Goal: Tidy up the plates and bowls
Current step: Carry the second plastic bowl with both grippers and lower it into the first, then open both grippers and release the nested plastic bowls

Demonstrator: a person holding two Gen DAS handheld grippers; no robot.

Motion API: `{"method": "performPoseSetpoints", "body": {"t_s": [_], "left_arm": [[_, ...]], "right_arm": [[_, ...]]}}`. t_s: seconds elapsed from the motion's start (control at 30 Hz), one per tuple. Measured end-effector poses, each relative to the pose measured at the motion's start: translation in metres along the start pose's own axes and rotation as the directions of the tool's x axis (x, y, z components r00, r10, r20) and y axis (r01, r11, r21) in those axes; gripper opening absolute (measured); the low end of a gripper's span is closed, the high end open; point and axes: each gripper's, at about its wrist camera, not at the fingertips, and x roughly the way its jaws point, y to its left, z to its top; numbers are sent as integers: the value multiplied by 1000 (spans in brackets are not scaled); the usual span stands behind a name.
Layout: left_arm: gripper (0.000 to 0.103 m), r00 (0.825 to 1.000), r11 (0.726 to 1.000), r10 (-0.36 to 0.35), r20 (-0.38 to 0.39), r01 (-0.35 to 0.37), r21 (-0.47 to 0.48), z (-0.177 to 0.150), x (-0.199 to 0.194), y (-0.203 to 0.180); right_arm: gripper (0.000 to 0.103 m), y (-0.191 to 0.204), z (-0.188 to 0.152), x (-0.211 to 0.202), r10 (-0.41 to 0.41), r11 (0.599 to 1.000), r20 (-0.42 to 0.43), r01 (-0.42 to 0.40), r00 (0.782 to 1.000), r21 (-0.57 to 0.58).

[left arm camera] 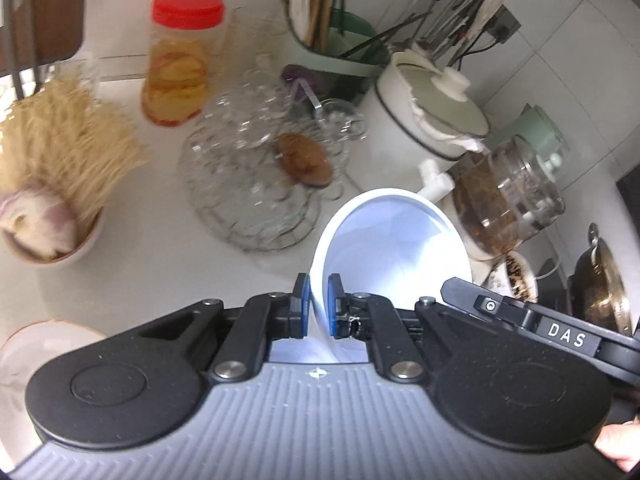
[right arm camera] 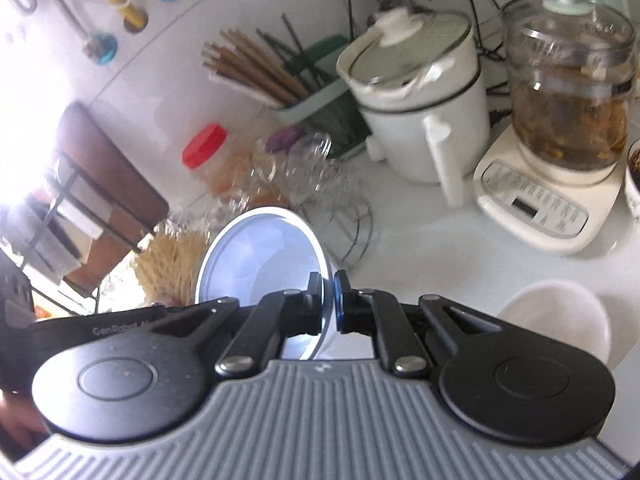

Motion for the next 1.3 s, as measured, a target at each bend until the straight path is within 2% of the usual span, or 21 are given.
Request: {"method": "performPoseSetpoints", "body": {"t_s": [0.23,0.6,0.87,1.1,1.3], "left_arm": [[11,998,999,35,-59,-34,6,-25,-1,21],[11,984,996,87,-158,-81,46,-49,13,33],[11,978,995,93,-189,-86,44,-55,20,39],[11,977,994,106,-184,-98,53,-53,22,37],[12,978,996,86,-191,-83,25,-52,22,42]], "right_arm": [[9,6,-24,13,-21,1000,-76,20,997,-15],[11,4,-51,35,-63,998,-203,58,977,-30],[11,4,-56,45,-79,997,-231,72,970,-40],[11,4,-58,47,-70,997,-226,63,972,-40],[12,3,-56,46,-77,997,-234,70,969,-37]]}}
